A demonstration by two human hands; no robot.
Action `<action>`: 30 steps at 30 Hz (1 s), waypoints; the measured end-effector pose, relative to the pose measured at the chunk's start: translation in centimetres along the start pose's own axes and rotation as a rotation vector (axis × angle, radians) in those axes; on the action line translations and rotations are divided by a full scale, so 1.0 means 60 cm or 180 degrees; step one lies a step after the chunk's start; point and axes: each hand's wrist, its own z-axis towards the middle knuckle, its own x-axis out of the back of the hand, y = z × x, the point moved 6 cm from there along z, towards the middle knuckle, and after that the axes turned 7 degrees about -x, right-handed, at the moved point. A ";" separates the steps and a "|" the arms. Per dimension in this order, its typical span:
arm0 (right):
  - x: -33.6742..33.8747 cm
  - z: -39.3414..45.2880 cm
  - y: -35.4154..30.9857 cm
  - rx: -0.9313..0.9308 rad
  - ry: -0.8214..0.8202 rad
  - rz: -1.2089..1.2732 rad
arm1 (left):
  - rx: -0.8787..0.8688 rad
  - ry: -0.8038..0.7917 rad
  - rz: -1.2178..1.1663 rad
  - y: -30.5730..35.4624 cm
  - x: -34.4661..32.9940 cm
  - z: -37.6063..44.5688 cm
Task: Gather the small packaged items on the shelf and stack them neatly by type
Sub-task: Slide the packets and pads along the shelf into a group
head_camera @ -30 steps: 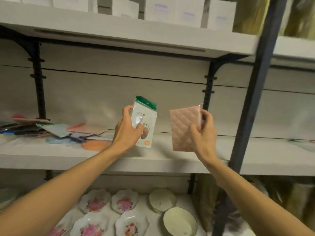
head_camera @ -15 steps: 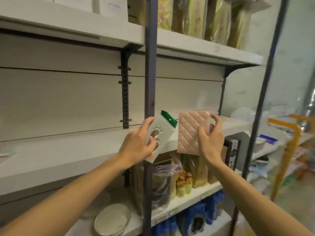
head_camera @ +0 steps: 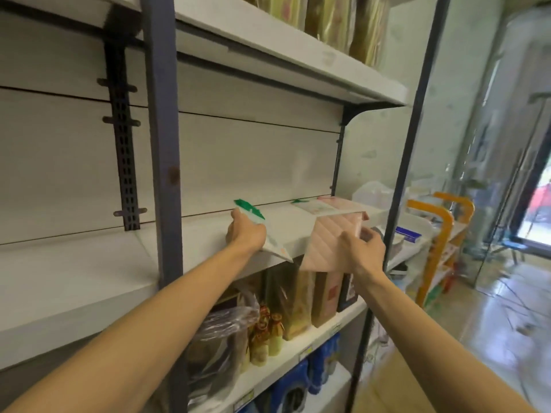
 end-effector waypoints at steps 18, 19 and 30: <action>-0.056 0.381 0.008 -0.0092 0.0082 -0.0379 | -0.0058 -0.0403 -0.0051 0.042 -0.271 0.284; -0.057 0.395 0.008 -0.0071 0.0061 -0.0373 | -0.0127 -0.0386 -0.0081 0.043 -0.286 0.292; -0.105 0.658 0.032 -0.0138 -0.0724 -0.0400 | -0.0223 0.0282 -0.0454 0.077 -0.441 0.420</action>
